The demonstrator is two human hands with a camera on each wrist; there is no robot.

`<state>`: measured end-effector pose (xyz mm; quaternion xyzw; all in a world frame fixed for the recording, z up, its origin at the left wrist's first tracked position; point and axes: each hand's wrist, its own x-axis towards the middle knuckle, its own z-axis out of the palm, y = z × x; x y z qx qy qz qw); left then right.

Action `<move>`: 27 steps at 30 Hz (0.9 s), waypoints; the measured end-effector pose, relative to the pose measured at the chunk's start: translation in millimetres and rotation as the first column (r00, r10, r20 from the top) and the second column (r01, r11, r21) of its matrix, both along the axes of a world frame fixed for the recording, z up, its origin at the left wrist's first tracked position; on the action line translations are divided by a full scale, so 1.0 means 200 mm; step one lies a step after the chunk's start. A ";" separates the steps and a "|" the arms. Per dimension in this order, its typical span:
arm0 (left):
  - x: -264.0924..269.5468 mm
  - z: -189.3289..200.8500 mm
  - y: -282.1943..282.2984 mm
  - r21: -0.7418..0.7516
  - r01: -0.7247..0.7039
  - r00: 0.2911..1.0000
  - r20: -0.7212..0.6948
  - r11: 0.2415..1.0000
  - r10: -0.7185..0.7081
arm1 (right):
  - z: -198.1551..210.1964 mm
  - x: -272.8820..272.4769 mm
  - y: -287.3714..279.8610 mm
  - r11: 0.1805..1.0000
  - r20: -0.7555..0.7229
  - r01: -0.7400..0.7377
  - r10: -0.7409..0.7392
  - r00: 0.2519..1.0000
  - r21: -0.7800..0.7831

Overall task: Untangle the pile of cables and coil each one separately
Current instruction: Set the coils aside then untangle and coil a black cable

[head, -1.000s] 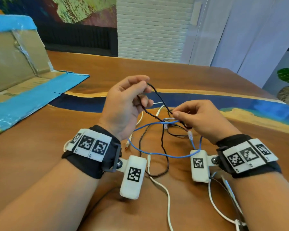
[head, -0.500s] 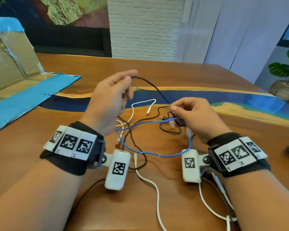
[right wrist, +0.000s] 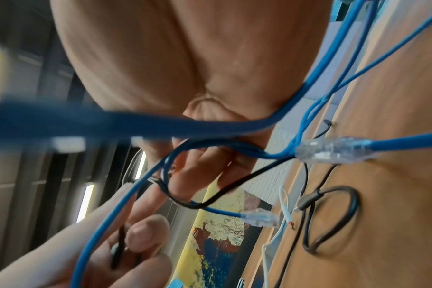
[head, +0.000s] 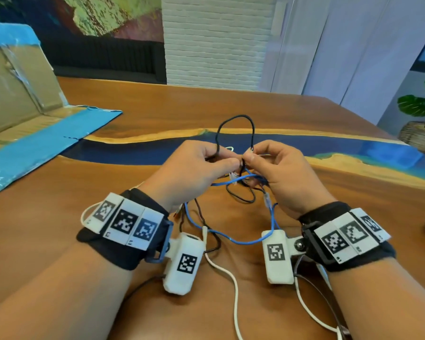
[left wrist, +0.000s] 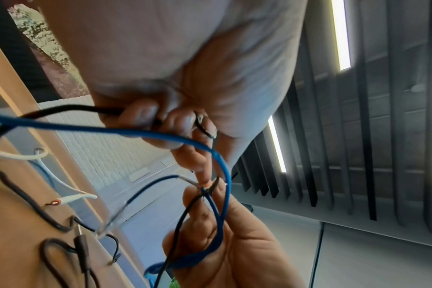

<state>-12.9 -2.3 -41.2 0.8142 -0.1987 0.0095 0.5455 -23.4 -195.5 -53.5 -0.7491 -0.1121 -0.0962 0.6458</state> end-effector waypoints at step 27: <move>0.03 -0.04 0.00 -0.176 -0.017 0.981 -0.192 0.984 -0.017 | 0.04 -0.05 0.00 0.996 -0.022 -0.065 0.063 0.998 -0.059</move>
